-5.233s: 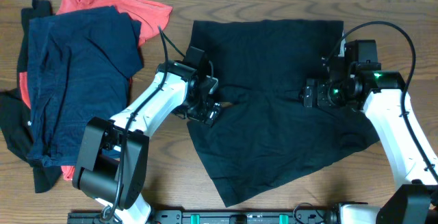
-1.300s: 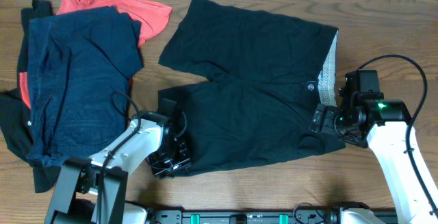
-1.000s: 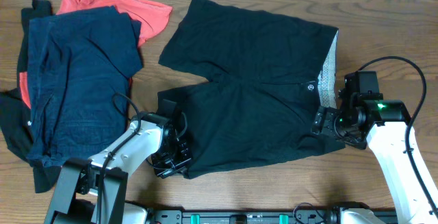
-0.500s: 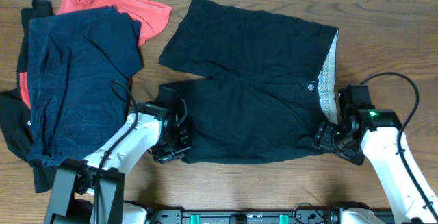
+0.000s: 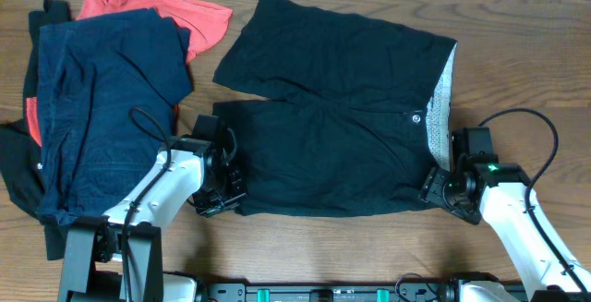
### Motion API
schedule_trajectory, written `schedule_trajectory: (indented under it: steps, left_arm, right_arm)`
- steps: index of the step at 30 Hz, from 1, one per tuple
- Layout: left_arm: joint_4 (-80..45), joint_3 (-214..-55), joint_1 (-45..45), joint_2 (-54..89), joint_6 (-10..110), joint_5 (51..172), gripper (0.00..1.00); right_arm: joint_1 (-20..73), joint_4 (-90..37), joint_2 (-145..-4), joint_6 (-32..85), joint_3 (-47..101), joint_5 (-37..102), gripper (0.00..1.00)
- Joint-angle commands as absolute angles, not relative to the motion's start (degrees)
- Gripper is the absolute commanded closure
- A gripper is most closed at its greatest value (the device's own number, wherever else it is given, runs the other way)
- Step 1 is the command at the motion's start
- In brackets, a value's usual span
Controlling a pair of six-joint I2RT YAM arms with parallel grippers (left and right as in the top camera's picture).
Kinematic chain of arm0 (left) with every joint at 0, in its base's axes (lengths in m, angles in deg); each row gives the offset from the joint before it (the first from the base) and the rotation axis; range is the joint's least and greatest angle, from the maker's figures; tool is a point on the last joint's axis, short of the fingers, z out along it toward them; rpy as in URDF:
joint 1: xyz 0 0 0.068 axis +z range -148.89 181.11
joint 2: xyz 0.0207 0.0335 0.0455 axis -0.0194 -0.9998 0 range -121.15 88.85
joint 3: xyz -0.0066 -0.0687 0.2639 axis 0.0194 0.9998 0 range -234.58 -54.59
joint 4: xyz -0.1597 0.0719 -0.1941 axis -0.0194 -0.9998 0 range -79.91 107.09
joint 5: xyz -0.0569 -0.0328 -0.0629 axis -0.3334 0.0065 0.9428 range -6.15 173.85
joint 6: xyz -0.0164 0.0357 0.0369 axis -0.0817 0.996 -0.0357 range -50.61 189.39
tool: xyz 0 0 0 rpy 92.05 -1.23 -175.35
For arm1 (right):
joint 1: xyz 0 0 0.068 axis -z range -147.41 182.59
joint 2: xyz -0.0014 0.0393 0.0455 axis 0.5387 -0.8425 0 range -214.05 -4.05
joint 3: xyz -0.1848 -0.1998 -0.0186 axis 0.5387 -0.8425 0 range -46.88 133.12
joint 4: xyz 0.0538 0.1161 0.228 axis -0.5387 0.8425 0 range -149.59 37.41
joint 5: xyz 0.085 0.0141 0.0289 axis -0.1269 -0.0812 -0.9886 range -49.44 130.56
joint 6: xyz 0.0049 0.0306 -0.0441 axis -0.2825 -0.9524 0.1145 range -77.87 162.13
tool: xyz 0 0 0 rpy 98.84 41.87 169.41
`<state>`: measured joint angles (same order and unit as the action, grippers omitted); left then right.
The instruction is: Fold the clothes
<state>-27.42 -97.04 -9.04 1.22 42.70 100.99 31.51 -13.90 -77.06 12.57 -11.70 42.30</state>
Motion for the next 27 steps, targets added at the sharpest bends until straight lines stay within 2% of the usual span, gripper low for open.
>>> schedule_trajectory:
  steps: [1,6,7,8,9,17,27]
  left_arm:
    - [-27.49,-97.96,-8.65,1.96,43.90,99.64,0.94]
    - [-26.77,-97.96,-8.65,1.96,43.90,99.64,0.94]
    - [-26.62,-97.98,-8.58,1.96,43.90,99.64,0.94]
    - [-26.55,-98.09,-8.54,1.96,43.90,99.64,0.94]
    - [-26.55,-98.24,-8.47,1.96,43.94,99.64,0.94]
    - [-33.17,-105.30,-8.06,4.47,46.59,99.64,0.94]
    - [-40.76,-114.35,-8.06,19.25,50.32,99.62,0.94]
  right_arm:
    - [31.66,-14.40,-77.19,11.71,-13.03,42.02,0.29]
    - [31.40,-13.94,-77.19,12.78,-13.29,40.51,0.46]
    - [31.40,-13.96,-77.17,13.51,-13.29,39.57,0.59]
    - [31.40,-13.98,-77.17,13.53,-13.29,38.91,0.82]
    - [31.42,-13.98,-77.15,13.48,-13.27,38.61,0.98]
    - [31.58,-9.85,-74.72,13.75,-9.29,37.71,0.99]
    - [31.58,1.27,-65.54,22.62,2.47,37.73,0.99]
